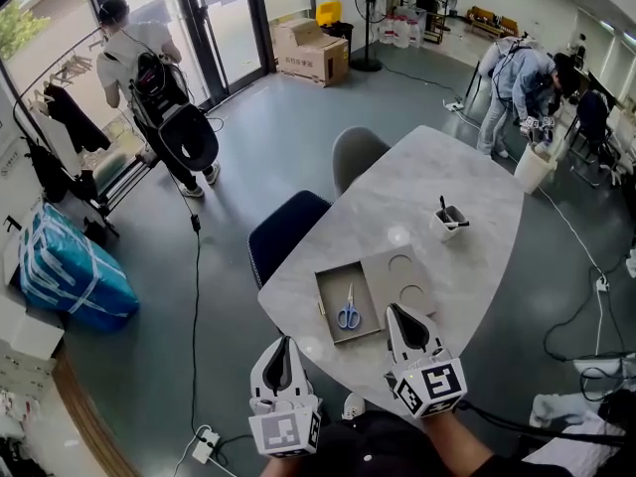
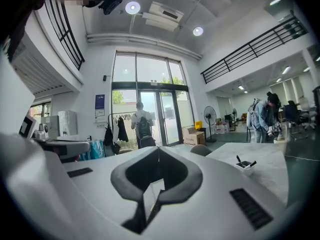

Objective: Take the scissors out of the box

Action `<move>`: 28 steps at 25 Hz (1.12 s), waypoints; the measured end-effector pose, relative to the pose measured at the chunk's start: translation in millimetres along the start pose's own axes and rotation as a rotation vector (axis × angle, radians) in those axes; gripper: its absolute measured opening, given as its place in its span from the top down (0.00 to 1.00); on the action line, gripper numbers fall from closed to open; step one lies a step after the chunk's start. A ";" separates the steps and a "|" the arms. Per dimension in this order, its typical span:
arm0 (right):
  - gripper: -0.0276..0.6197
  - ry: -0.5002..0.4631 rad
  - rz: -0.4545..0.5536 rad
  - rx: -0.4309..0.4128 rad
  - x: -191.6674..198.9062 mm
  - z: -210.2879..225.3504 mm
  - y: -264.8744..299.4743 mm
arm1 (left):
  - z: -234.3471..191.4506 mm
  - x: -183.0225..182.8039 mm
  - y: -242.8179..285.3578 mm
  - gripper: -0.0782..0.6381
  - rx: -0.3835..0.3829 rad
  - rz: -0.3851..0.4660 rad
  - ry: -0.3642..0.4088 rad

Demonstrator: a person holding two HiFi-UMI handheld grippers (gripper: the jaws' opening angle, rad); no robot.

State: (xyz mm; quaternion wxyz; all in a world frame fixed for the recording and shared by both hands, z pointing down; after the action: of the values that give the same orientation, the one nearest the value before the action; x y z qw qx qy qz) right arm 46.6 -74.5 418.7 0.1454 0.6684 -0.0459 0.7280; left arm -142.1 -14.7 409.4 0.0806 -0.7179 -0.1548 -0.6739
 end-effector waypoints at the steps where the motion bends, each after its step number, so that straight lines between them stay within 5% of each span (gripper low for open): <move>1: 0.96 0.000 0.000 0.005 -1.1 -0.2 2.7 | -1.8 0.6 3.0 0.87 0.007 0.002 -0.005; 16: 0.96 0.024 -0.010 0.184 2.4 -4.1 48.5 | -53.6 -5.3 69.1 0.87 0.178 -0.035 0.017; 28: 0.96 0.049 -0.037 0.424 18.0 58.9 25.1 | -12.8 13.4 133.8 0.87 0.401 -0.075 0.014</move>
State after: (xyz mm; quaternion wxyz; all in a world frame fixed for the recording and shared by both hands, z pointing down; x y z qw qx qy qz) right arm 95.2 -111.1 445.7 0.0158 0.6667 0.1241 0.7347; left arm -109.3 -143.0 436.1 0.1979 -0.6765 -0.3118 -0.6372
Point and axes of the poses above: the fingertips, and each gripper's own axes: y forward along the fingers, z to its right, x out of its underside, the point moved 1 cm from there along -y, backward along the fingers, and after that the axes turned 14 degrees about x, right-handed, at the moved point
